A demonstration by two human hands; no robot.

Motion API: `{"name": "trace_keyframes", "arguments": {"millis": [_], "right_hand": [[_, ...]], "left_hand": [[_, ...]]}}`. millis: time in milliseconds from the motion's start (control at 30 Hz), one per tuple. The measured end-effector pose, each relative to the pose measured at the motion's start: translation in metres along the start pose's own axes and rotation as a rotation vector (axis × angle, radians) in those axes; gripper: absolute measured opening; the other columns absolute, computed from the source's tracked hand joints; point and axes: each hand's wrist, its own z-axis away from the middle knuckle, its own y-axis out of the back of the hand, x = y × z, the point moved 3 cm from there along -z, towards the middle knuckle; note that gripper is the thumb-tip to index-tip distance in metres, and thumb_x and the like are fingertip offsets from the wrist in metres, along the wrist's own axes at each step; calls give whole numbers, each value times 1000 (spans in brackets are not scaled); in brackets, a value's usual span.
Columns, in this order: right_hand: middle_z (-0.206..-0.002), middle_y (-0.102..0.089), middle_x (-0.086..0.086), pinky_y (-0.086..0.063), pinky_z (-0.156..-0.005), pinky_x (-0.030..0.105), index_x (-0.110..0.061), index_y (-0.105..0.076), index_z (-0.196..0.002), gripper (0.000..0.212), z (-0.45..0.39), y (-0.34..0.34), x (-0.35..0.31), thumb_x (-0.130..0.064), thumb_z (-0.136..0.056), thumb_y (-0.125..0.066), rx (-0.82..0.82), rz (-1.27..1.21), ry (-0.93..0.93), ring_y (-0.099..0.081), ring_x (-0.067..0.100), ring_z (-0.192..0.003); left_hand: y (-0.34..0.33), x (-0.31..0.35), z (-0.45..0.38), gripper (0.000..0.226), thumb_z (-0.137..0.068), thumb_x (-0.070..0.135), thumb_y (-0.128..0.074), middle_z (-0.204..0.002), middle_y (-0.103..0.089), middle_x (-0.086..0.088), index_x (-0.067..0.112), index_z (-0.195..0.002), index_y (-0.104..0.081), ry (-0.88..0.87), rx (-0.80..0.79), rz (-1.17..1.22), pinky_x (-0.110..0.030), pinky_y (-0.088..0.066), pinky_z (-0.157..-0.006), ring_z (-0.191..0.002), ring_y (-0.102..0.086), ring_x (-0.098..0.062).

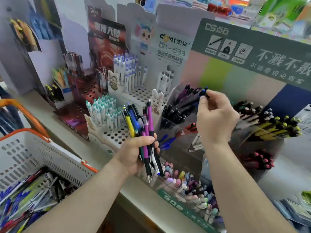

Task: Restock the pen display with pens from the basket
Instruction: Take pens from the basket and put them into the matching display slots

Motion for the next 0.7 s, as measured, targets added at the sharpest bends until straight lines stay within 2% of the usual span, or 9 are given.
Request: {"name": "trace_keyframes", "arguments": {"millis": [133, 233, 300, 367, 400, 467, 567, 633, 700], "right_hand": [[-88, -77, 3, -50, -92, 40, -22, -78, -99, 21, -6, -34, 1, -27, -95, -58, -396, 372, 40, -70, 27, -88], [-74, -69, 1, -38, -98, 43, -25, -67, -64, 46, 0, -49, 0, -45, -100, -45, -628, 608, 54, -60, 31, -99], [-90, -70, 1, -34, -97, 43, -22, -71, -66, 54, 4, -53, 4, -51, -100, -40, -662, 697, 45, -52, 32, -110], [-110, -70, -1, -33, -96, 41, -23, -80, -85, 45, 5, -49, 5, -48, -100, -45, -591, 624, 42, -50, 31, -114], [-110, -70, -2, -34, -95, 39, -23, -80, -91, 39, 5, -45, 2, -46, -98, -49, -525, 525, 39, -53, 30, -111], [-93, -72, -4, -44, -85, 33, -21, -78, -93, 33, 7, -38, -7, -47, -95, -57, -471, 281, -44, -62, 21, -95], [-81, -67, -11, -48, -68, 23, -25, -69, -94, 30, 25, -35, -23, -54, -84, -70, -649, 50, -290, -62, 5, -78], [-76, -68, -7, -54, -66, 31, -23, -69, -87, 28, 35, -32, -22, -49, -81, -75, -690, 27, -330, -64, 12, -73], [-69, -69, -4, -58, -65, 40, -22, -71, -81, 15, 36, -25, -17, -36, -84, -75, -634, -58, -396, -65, 17, -64]], "left_hand": [[11, 2, -7, 23, -56, 9, -72, -71, -59, -9, 10, -78, -73, 17, -38, -76, -36, -54, -69, -65, -60, -20], [13, 3, -11, 25, -61, 7, -67, -71, -58, -10, 4, -85, -69, 29, -37, -107, -34, -55, -66, -63, -60, -19], [12, 3, -14, 32, -62, 6, -65, -71, -58, -9, -1, -93, -61, 25, -31, -157, -31, -55, -62, -62, -60, -19], [11, 3, -15, 35, -63, 7, -66, -71, -59, -8, -2, -96, -59, 23, -19, -223, -29, -54, -60, -63, -61, -19], [9, 4, -15, 34, -62, 7, -66, -70, -60, -8, -1, -95, -60, 17, -18, -252, -30, -53, -60, -64, -61, -19], [7, 2, -17, 27, -62, 8, -68, -69, -61, -8, 3, -88, -64, 15, -28, -304, -34, -52, -63, -65, -62, -20], [2, -1, -18, 26, -63, 8, -71, -73, -65, -7, 5, -88, -67, 13, -46, -363, -35, -52, -69, -71, -65, -22], [-4, -3, -18, 31, -63, 7, -71, -79, -65, -11, 1, -93, -67, 12, -89, -375, -35, -53, -70, -74, -65, -24], [-10, -5, -16, 26, -63, 5, -67, -75, -67, -10, 4, -89, -70, 29, -97, -305, -32, -54, -63, -68, -66, -22]]}}
